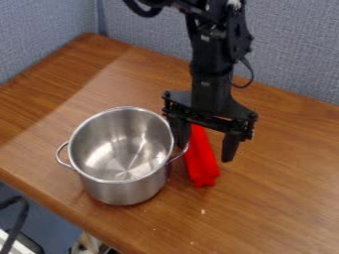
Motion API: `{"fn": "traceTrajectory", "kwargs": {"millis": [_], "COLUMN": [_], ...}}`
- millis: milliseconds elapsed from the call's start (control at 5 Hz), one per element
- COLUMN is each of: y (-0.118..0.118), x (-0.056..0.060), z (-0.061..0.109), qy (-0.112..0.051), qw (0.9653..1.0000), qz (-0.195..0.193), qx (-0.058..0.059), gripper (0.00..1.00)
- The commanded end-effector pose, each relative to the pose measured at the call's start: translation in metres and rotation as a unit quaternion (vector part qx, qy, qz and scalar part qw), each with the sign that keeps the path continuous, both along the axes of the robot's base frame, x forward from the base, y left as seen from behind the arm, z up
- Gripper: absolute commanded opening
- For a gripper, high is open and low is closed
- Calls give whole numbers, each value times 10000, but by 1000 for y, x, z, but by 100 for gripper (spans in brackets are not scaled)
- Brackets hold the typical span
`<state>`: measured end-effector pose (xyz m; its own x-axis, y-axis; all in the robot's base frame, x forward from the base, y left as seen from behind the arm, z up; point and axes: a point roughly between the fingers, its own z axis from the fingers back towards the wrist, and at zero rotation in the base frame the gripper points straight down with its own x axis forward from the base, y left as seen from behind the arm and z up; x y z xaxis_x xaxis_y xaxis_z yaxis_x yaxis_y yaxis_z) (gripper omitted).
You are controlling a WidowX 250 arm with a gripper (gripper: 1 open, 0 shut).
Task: Put the red object in the metal pot
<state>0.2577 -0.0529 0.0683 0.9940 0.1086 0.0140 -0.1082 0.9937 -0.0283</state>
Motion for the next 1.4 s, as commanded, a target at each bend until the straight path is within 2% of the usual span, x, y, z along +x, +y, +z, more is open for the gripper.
{"fn": "traceTrajectory", "kwargs": {"millis": [0,800,1200], "y": [-3,2,6], "x": [4,7,10], "z": [7,-16,-28], "qy": [-240,-190,-194], "qw": [9997,9995,9994], "qz": [-9,129,220], "qx": [-109,-236,-188], "gripper": [100,100,100]}}
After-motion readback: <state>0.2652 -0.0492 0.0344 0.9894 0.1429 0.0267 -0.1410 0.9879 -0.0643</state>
